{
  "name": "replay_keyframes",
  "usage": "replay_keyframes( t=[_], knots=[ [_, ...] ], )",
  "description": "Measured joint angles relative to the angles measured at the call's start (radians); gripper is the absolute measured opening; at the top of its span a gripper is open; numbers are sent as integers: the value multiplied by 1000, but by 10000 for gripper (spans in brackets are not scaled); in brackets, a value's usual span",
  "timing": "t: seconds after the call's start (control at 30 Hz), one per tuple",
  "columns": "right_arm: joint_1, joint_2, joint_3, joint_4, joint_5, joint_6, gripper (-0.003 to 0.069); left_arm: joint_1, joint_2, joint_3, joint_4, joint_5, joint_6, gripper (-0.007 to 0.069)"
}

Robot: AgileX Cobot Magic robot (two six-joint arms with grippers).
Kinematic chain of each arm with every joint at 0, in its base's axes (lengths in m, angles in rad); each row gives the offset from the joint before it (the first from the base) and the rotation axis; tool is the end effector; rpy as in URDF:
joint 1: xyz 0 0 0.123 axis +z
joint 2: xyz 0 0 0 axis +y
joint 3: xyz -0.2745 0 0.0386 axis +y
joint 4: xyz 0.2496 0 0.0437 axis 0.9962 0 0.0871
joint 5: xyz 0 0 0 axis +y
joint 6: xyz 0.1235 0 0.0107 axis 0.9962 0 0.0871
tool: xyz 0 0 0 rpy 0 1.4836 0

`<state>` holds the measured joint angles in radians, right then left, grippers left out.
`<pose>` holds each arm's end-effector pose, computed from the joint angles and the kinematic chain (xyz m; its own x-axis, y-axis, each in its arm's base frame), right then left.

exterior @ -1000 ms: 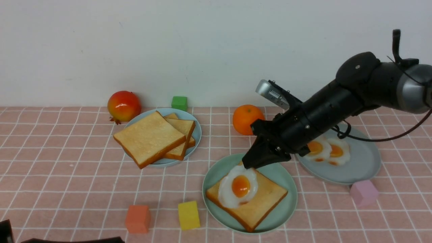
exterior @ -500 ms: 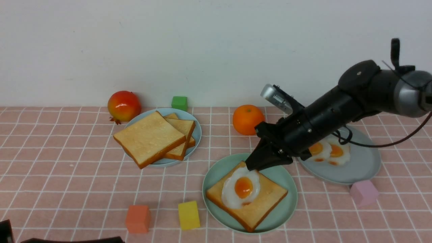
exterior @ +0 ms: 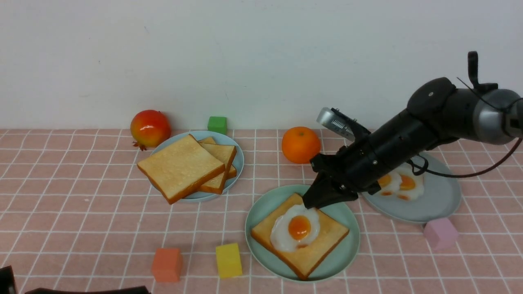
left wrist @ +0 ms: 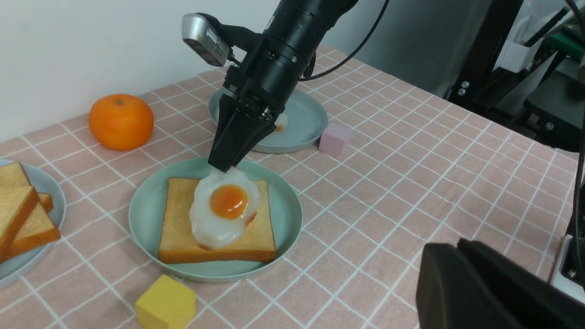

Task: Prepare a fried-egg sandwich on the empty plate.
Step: Use the right arm to place the fried egg on the slice of bread in the middle, then use the left arm to grab a slice of bread

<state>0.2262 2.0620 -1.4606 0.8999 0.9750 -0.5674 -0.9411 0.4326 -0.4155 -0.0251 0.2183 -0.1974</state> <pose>0.3943 0.1733 0.1519 -0.9432 -0.1796 -0.2794 -0.3213 0.7064 0.6306 0.0818 -0.1134 0.2942 -0.2634 -0.0123 -0.9646 0.7723 0.5965 -0.2185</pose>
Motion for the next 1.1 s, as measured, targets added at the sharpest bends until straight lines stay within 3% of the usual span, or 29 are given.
replay_keyframes(
  t=[0.1,0.33,0.53,0.6,0.77,0.9,0.97,1.1],
  knots=[
    [0,0,0,-34,-4,0,158,0,0,0,0,0,0,66],
    [0,-6,0,-93,-6,0,365,0,0,0,0,0,0,74],
    [0,-85,0,-167,-2,8,400,0,0,0,1,2,0,76],
    [0,-122,0,-201,6,31,384,0,0,0,2,10,0,76],
    [0,-294,1,-330,115,154,253,0,1,-3,2,27,-44,76],
    [48,-539,84,-474,202,276,31,0,80,-117,69,108,-157,76],
    [71,-591,113,-499,204,291,9,0,109,-147,97,144,-184,76],
    [195,-808,230,-594,202,373,0,0,337,-317,308,341,-336,76]
  ],
)
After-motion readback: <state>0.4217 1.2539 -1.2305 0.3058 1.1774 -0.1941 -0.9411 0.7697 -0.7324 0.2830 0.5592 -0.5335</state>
